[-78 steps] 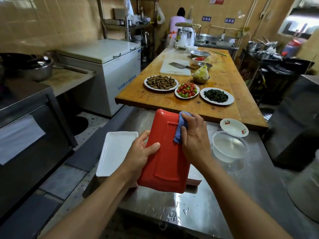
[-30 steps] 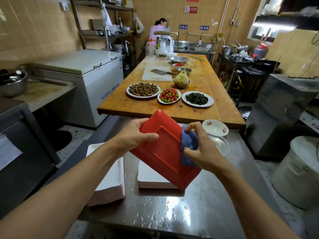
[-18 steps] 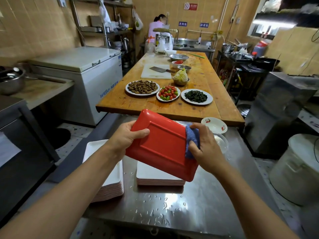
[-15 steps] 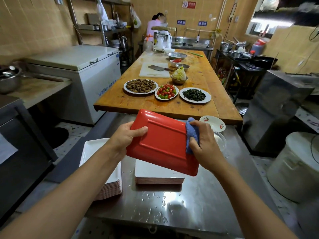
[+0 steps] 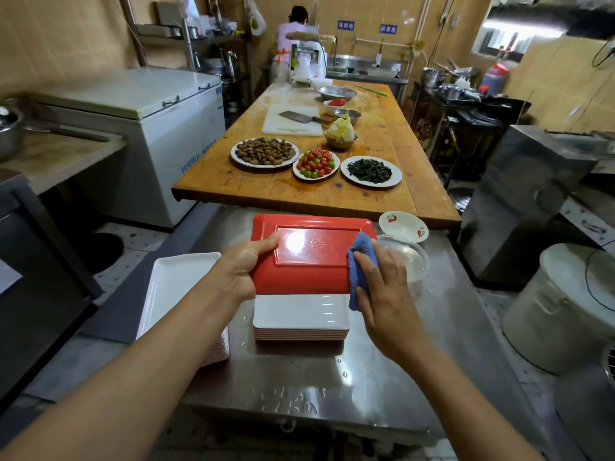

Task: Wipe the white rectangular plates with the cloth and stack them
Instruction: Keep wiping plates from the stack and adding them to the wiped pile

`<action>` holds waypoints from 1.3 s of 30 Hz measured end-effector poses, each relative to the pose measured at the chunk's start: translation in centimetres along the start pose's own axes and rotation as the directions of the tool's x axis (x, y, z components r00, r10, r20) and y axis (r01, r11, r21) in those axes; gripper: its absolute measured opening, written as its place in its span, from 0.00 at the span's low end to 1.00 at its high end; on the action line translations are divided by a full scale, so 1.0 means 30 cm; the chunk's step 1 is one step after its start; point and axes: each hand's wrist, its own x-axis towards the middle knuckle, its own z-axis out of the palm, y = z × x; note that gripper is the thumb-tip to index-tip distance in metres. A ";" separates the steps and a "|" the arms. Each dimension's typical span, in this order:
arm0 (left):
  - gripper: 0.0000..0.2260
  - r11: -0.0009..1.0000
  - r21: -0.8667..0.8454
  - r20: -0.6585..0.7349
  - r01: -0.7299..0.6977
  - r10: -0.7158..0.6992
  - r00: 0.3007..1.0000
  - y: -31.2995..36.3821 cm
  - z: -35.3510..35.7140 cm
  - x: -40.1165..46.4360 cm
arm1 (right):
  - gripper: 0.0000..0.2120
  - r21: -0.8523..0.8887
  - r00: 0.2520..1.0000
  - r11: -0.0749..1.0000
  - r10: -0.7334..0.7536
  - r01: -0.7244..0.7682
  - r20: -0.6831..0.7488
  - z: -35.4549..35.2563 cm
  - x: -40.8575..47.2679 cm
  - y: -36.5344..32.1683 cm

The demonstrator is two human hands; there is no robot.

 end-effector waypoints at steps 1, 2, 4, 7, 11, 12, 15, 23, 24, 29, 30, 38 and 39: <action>0.07 1.000 -0.009 0.003 0.002 -0.002 1.000 -0.006 0.001 -0.004 | 0.23 -0.018 1.000 1.000 -0.010 0.009 -0.018 0.015 0.001 -0.016; 0.08 1.000 -0.019 0.006 0.000 0.000 1.000 -0.011 0.000 -0.007 | 0.23 -0.035 0.999 0.999 -0.025 0.024 -0.033 0.030 0.003 -0.037; 0.13 0.999 -0.037 0.000 -0.010 0.010 1.000 -0.021 -0.003 -0.017 | 0.22 -0.060 0.997 0.996 -0.062 0.059 -0.046 0.061 0.007 -0.088; 0.14 0.996 -0.079 -0.021 -0.027 0.025 0.999 -0.034 -0.006 -0.030 | 0.23 -0.047 0.995 0.994 -0.100 0.099 -0.019 0.099 0.020 -0.177; 0.12 0.990 -0.135 -0.039 -0.046 0.041 0.998 -0.054 -0.014 -0.049 | 0.25 -0.044 0.984 0.984 -0.174 0.175 0.024 0.139 0.041 -0.280; 0.14 0.989 -0.140 -0.043 -0.050 0.045 0.998 -0.059 -0.016 -0.054 | 0.25 -0.040 0.983 0.983 -0.180 0.182 0.043 0.145 0.053 -0.298; 0.18 0.987 -0.150 -0.043 -0.048 0.042 0.998 -0.065 -0.021 -0.077 | 0.27 -0.045 0.975 0.979 -0.191 0.197 0.113 0.156 0.113 -0.318; 0.12 0.980 -0.182 -0.110 -0.077 0.057 0.992 -0.034 -0.119 -0.096 | 0.30 -0.152 0.983 0.977 -0.127 0.147 0.135 0.149 0.171 -0.212; 0.11 0.979 -0.187 -0.124 -0.076 0.053 0.991 -0.030 -0.133 -0.098 | 0.31 -0.160 0.986 0.978 -0.115 0.134 0.122 0.147 0.168 -0.197; 0.08 0.977 -0.204 -0.137 -0.058 0.030 0.990 -0.013 -0.211 -0.110 | 0.24 0.104 0.999 0.994 0.021 -0.023 0.027 0.158 0.143 -0.165; 0.08 0.976 -0.209 -0.141 -0.055 0.026 0.990 -0.010 -0.227 -0.114 | 0.22 0.168 0.998 0.984 0.059 -0.061 0.018 0.163 0.136 -0.164; 0.08 0.976 -0.212 -0.184 -0.055 0.016 0.983 -0.012 -0.328 -0.154 | 0.12 0.346 0.981 0.921 0.195 -0.181 -0.005 0.208 0.151 -0.163; 0.08 0.975 -0.213 -0.194 -0.062 0.020 0.981 -0.008 -0.340 -0.160 | 0.12 0.331 0.979 0.924 0.204 -0.191 -0.004 0.213 0.157 -0.163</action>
